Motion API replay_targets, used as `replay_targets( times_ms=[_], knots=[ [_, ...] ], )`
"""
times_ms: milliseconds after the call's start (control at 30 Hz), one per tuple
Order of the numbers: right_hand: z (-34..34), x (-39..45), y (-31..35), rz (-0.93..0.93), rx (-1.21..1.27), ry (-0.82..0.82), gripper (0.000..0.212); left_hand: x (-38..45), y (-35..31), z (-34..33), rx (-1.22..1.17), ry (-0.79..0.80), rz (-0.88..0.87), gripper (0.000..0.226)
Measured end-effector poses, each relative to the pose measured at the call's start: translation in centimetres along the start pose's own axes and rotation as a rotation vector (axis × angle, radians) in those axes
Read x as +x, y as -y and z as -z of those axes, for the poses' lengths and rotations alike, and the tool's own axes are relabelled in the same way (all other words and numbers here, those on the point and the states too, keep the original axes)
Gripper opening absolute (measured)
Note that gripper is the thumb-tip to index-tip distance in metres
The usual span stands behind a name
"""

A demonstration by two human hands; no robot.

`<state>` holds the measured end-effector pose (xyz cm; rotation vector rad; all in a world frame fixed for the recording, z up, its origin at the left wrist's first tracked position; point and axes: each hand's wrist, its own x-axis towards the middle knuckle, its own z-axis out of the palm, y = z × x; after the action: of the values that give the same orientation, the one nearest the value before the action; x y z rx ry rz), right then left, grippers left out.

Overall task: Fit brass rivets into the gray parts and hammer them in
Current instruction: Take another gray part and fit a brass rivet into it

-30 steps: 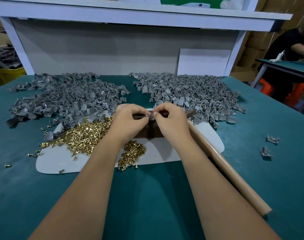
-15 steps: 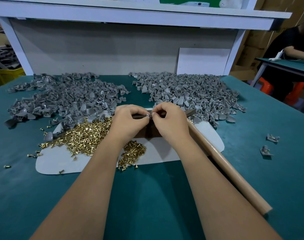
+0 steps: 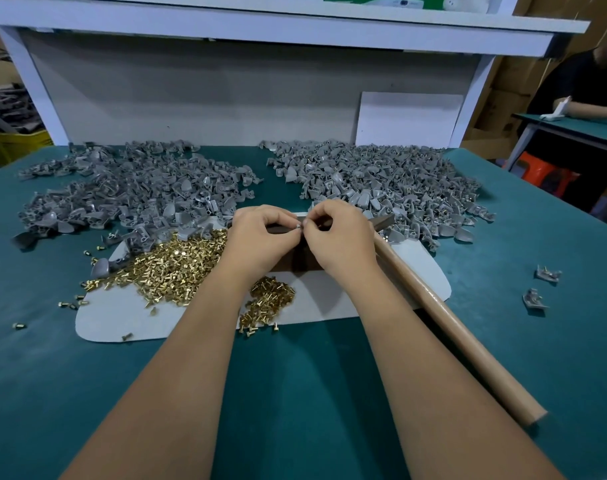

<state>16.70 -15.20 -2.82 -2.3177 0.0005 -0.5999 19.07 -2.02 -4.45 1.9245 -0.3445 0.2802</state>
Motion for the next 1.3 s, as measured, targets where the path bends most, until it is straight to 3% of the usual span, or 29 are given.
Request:
replay_targets(
  times_ms=[633, 900, 1100, 1300],
  knots=[
    [0.7, 0.1, 0.6, 0.118, -0.232, 0.093, 0.016, 0.1, 0.4, -0.2, 0.047, -0.023, -0.013, 0.015],
    [1.0, 0.8, 1.6, -0.038, -0.243, 0.161, 0.015, 0.3, 0.5, -0.4, 0.105, -0.037, -0.061, 0.006],
    [0.7, 0.4, 1.4, 0.009, -0.275, 0.104, 0.016, 0.2, 0.2, -0.4, 0.114, -0.034, -0.072, 0.011],
    [-0.1, -0.2, -0.1, 0.036, -0.153, 0.030, 0.010, 0.5, 0.0, -0.1, 0.170, -0.020, -0.087, 0.006]
  ],
)
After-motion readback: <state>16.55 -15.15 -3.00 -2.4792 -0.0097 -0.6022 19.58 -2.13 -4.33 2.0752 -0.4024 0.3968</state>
